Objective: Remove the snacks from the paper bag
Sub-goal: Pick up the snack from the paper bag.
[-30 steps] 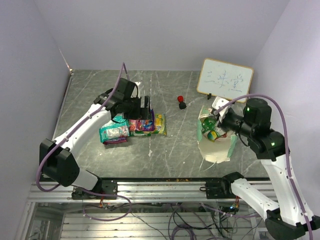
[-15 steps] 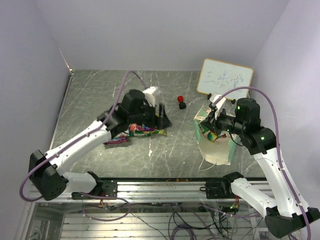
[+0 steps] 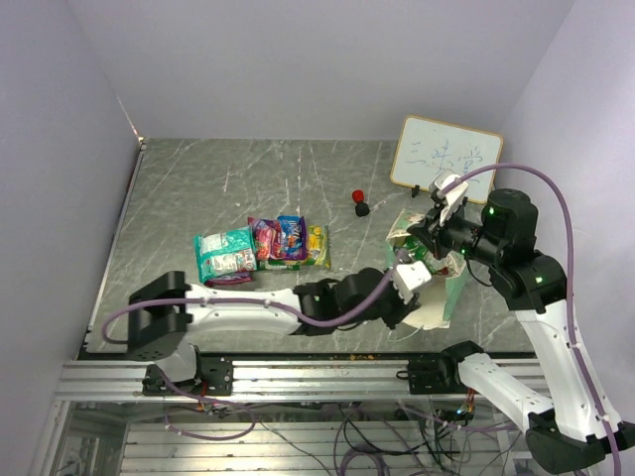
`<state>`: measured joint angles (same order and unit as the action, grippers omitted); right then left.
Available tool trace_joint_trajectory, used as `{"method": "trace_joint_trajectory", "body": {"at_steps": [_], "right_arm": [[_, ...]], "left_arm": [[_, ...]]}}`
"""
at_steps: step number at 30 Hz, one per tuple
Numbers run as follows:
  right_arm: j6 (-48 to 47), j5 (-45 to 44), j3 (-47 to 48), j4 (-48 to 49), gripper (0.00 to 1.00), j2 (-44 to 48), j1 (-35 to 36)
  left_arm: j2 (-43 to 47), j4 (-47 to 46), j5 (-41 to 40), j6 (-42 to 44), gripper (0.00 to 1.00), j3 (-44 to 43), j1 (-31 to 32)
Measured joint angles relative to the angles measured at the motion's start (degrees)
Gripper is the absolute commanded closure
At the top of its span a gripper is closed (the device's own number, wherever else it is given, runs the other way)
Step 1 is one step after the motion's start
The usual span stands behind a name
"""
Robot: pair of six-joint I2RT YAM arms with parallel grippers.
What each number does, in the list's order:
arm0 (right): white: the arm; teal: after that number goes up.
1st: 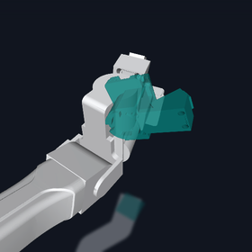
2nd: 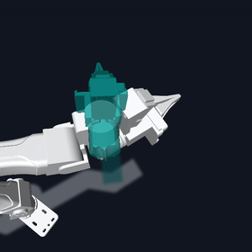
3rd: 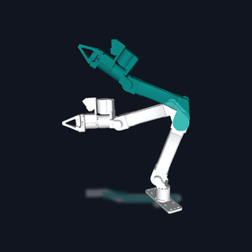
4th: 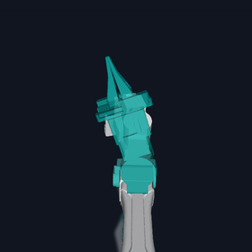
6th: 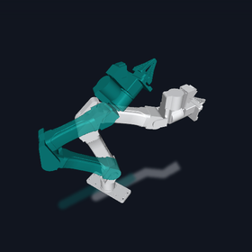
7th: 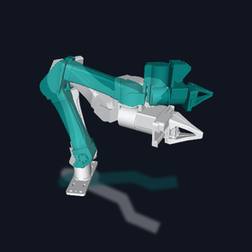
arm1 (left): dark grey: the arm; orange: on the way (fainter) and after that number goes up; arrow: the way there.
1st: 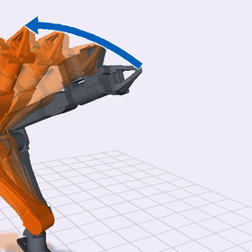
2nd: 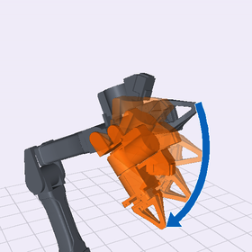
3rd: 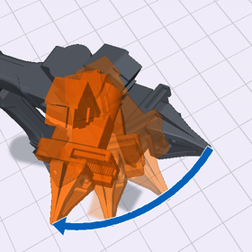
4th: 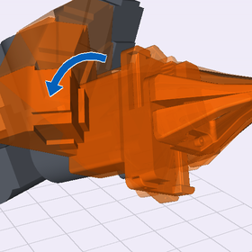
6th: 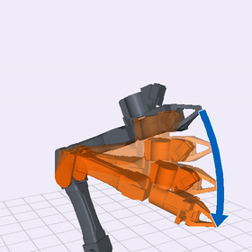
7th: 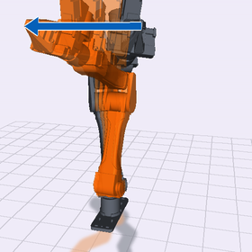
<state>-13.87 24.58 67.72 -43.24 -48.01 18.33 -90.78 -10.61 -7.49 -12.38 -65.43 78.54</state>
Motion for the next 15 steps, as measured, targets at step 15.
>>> {"method": "trace_joint_trajectory", "body": {"at_steps": [15], "right_arm": [[-0.61,-4.98,6.86,-2.32,1.0,-1.75,0.0]], "left_arm": [[-16.55,-14.36,-10.84,6.38,0.84,-3.5,1.18]]}}
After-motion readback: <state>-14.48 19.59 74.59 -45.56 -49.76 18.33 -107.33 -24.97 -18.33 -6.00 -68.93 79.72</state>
